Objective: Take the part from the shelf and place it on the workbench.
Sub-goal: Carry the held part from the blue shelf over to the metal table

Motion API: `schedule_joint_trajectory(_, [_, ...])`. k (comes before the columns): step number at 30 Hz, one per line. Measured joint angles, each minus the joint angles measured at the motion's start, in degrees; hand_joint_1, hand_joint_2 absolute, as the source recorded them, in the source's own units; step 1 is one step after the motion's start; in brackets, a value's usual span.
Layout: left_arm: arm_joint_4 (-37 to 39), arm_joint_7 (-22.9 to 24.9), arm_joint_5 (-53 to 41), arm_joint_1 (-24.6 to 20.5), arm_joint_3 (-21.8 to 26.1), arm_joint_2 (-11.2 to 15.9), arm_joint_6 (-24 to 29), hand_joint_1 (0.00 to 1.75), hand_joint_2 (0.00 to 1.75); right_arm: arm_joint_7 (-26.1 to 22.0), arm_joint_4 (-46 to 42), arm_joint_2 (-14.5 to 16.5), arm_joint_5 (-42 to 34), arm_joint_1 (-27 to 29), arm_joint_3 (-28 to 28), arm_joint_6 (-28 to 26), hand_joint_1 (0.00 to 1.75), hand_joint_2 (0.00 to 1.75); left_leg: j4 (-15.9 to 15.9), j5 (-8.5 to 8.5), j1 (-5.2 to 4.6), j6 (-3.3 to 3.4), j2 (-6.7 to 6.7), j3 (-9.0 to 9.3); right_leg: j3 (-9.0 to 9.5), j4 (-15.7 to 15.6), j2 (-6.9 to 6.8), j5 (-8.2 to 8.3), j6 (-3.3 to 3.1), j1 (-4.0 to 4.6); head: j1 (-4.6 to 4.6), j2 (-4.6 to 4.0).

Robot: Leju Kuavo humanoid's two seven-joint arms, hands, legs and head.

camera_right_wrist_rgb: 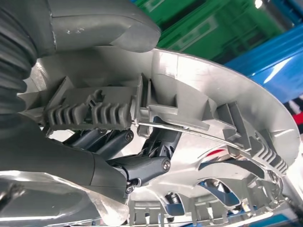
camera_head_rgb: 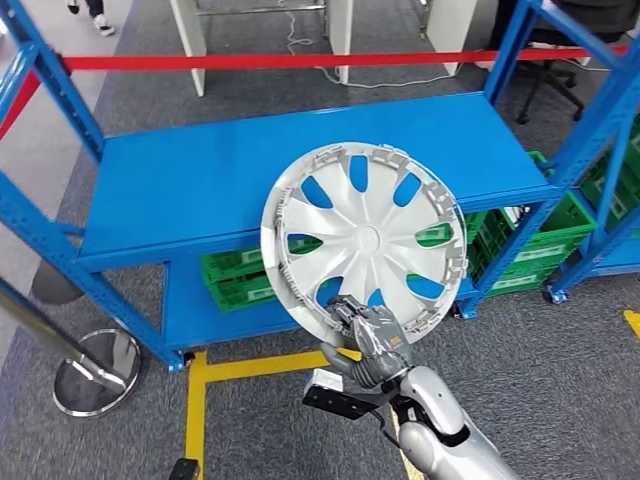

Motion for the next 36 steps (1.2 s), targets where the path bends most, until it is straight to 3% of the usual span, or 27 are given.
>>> schedule_joint_trajectory(2, [0.0,0.0,-0.1,0.1,0.0,0.0,0.0,0.00,1.75,0.2,0.0,0.0,0.0,0.0,-0.1,0.0,1.75,1.75,-0.2,0.39,0.01,0.86,-1.15,-0.39,-0.19,0.1,-0.92,-0.14,0.55,-0.11,0.12,0.00])
schedule_joint_trajectory(4, [0.0,0.0,-0.1,0.1,0.0,0.0,0.0,0.00,1.75,0.3,0.0,0.0,0.0,0.0,-0.2,0.0,1.75,1.75,-0.5,0.90,0.20,1.70,-2.33,-0.59,-1.25,2.3,0.65,-1.95,1.14,-0.34,0.25,0.00])
schedule_joint_trajectory(6, [0.0,0.0,-0.3,0.0,0.0,0.0,0.0,0.00,1.75,0.3,0.0,-0.1,0.0,0.1,-0.3,0.0,1.75,1.75,-0.5,1.25,0.29,2.24,-3.46,-0.87,-4.27,9.1,3.40,-5.67,1.41,-0.47,0.49,0.00])
schedule_joint_trajectory(7, [0.0,0.0,-0.4,0.0,0.0,0.0,0.0,0.00,1.75,0.3,0.0,-0.2,0.0,0.2,-0.3,0.1,1.75,1.75,-0.5,1.36,0.25,2.39,-4.09,-1.01,-6.13,13.2,4.09,-7.33,1.42,-0.49,0.55,0.00])
schedule_joint_trajectory(8, [0.0,0.0,-0.5,0.0,0.0,-0.1,0.0,0.00,1.75,0.4,0.0,-0.2,0.0,0.3,-0.4,0.1,1.75,1.75,-0.5,1.44,0.21,2.47,-4.77,-1.10,-7.52,16.2,4.39,-8.19,1.39,-0.49,0.56,0.00])
schedule_joint_trajectory(9, [0.0,0.0,-0.5,0.1,0.0,-0.1,0.1,0.00,1.75,0.4,0.0,-0.3,0.0,0.4,-0.4,0.1,1.75,1.75,-0.5,1.50,0.18,2.49,-5.50,-1.15,-7.99,17.2,4.53,-7.97,1.31,-0.49,0.57,0.00])
schedule_joint_trajectory(10, [0.0,0.1,-0.5,0.1,0.0,-0.1,0.1,0.00,1.75,0.5,0.0,-0.3,0.0,0.4,-0.4,0.1,1.75,1.75,-0.4,1.54,0.16,2.46,-6.26,-1.15,-7.29,15.7,4.69,-6.63,1.18,-0.50,0.56,0.00])
schedule_joint_trajectory(11, [0.0,0.1,-0.5,0.2,0.0,-0.1,0.1,0.00,1.75,0.5,0.0,-0.3,0.0,0.4,-0.4,0.1,1.75,1.75,-0.4,1.58,0.17,2.42,-7.01,-1.14,-5.57,12.2,5.13,-4.57,1.01,-0.53,0.56,0.00])
schedule_joint_trajectory(13, [0.0,0.1,-0.5,0.1,0.0,-0.1,0.1,0.00,1.75,0.5,0.0,-0.4,0.0,0.3,-0.5,0.1,1.75,1.75,-0.1,1.65,0.15,2.15,-8.38,-1.36,-1.53,4.2,7.61,-1.48,0.73,-0.79,0.52,0.00])
schedule_joint_trajectory(15, [0.0,0.1,-0.5,0.0,0.0,-0.2,0.1,0.00,1.75,0.5,-0.1,-0.4,0.1,0.2,-0.5,0.2,1.75,1.75,0.0,1.93,0.24,1.51,-9.61,-1.97,0.38,0.5,9.29,-0.91,0.67,-0.94,0.48,0.00])
schedule_joint_trajectory(17, [0.0,0.1,-0.5,0.1,0.0,-0.2,0.1,0.00,1.75,0.6,-0.2,-0.4,0.1,0.3,-0.5,0.3,1.75,1.75,0.0,2.23,0.40,0.81,-10.75,-2.48,0.56,0.2,8.36,-0.84,0.46,-0.96,0.47,0.00])
schedule_joint_trajectory(19, [0.1,0.2,-0.5,0.3,0.0,-0.1,0.1,0.00,1.75,0.7,-0.2,-0.4,0.1,0.2,-0.5,0.3,1.75,1.75,1.7,0.97,0.27,0.30,-9.24,-3.41,0.67,-0.2,6.88,-0.56,-0.21,-1.13,0.24,0.00])
schedule_joint_trajectory(21, [0.1,0.2,-0.3,0.2,0.0,-0.1,0.2,0.00,1.75,0.7,-0.2,-0.4,0.2,0.2,-0.6,0.3,1.75,1.75,7.9,-2.65,0.21,-0.19,-5.93,-6.05,0.73,-0.5,5.21,-0.45,-0.78,-1.12,-0.11,0.00])
schedule_joint_trajectory(22, [0.1,0.2,-0.2,0.2,0.0,-0.1,0.2,0.00,1.75,0.7,-0.3,-0.4,0.2,0.2,-0.6,0.4,1.75,1.75,11.8,-4.58,0.30,-0.43,-4.92,-7.69,0.71,-0.5,4.36,-0.47,-0.88,-1.05,-0.25,0.00])
schedule_joint_trajectory(23, [0.1,0.2,-0.1,0.1,0.0,-0.1,0.3,0.00,1.75,0.7,-0.3,-0.4,0.2,0.3,-0.5,0.4,1.75,1.75,15.0,-5.81,0.41,-0.62,-4.48,-8.93,0.71,-0.5,3.52,-0.50,-0.92,-0.99,-0.26,0.00])
schedule_joint_trajectory(24, [0.1,0.1,0.0,0.1,0.0,-0.1,0.4,0.00,1.75,0.7,-0.3,-0.4,0.2,0.3,-0.5,0.4,1.75,1.75,16.3,-5.97,0.49,-0.74,-4.31,-9.32,0.71,-0.4,2.68,-0.54,-0.93,-0.96,-0.27,0.00])
schedule_joint_trajectory(25, [0.1,0.1,0.1,0.1,0.0,-0.1,0.4,0.00,1.75,0.7,-0.3,-0.4,0.2,0.3,-0.5,0.5,1.75,1.75,15.3,-5.01,0.53,-0.80,-4.15,-8.63,0.73,-0.4,1.89,-0.57,-0.91,-0.94,-0.28,0.00])
schedule_joint_trajectory(26, [0.1,0.0,0.1,0.1,0.0,-0.1,0.5,0.00,1.75,0.7,-0.3,-0.4,0.3,0.3,-0.5,0.5,1.75,1.75,12.1,-3.16,0.54,-0.74,-3.71,-6.90,0.81,-0.4,1.14,-0.63,-0.85,-0.93,-0.28,0.00])
schedule_joint_trajectory(28, [0.1,0.0,0.2,0.0,0.0,-0.1,0.6,0.00,1.75,0.7,-0.3,-0.4,0.3,0.2,-0.4,0.5,1.75,1.75,3.8,0.21,0.21,-0.38,-1.39,-2.67,1.01,-0.3,-0.18,-0.85,-0.53,-0.74,-0.30,0.00])
schedule_joint_trajectory(30, [0.1,-0.1,0.3,-0.2,0.1,-0.1,0.8,0.00,1.75,0.7,-0.3,-0.4,0.4,0.1,-0.4,0.5,1.75,1.75,-0.2,1.07,-0.24,0.10,0.20,-0.90,1.07,-0.2,-1.38,-1.05,-0.06,-0.40,-0.28,0.00])
schedule_joint_trajectory(32, [0.1,0.0,0.3,-0.3,0.1,-0.1,1.1,0.00,1.75,0.7,-0.3,-0.4,0.4,0.0,-0.4,0.6,1.75,1.75,-0.5,1.04,-0.38,0.61,-0.72,-1.15,1.17,-0.2,-2.67,-1.13,0.46,-0.27,-0.27,0.00])
schedule_joint_trajectory(33, [0.1,0.1,0.2,-0.2,0.1,-0.1,1.3,0.00,1.75,0.7,-0.3,-0.4,0.4,0.0,-0.3,0.6,1.75,1.75,-0.6,1.21,-0.29,0.94,-1.43,-1.17,1.10,0.0,-2.58,-1.47,0.78,-0.37,-0.25,0.00])
schedule_joint_trajectory(34, [0.1,0.2,0.1,-0.1,0.1,-0.2,1.4,0.00,1.75,0.6,-0.3,-0.4,0.4,0.0,-0.3,0.6,1.75,1.75,-0.8,1.42,-0.13,1.32,-2.05,-1.17,0.71,0.8,-1.54,-2.25,1.05,-0.50,-0.14,0.00])
schedule_joint_trajectory(36, [0.1,0.3,-0.2,-0.1,0.2,-0.3,1.7,0.00,1.75,0.6,-0.3,-0.5,0.4,-0.1,-0.3,0.6,1.75,1.75,-1.0,1.79,0.20,1.92,-3.32,-1.17,-1.87,6.4,2.10,-5.47,1.47,-0.75,0.26,0.00])
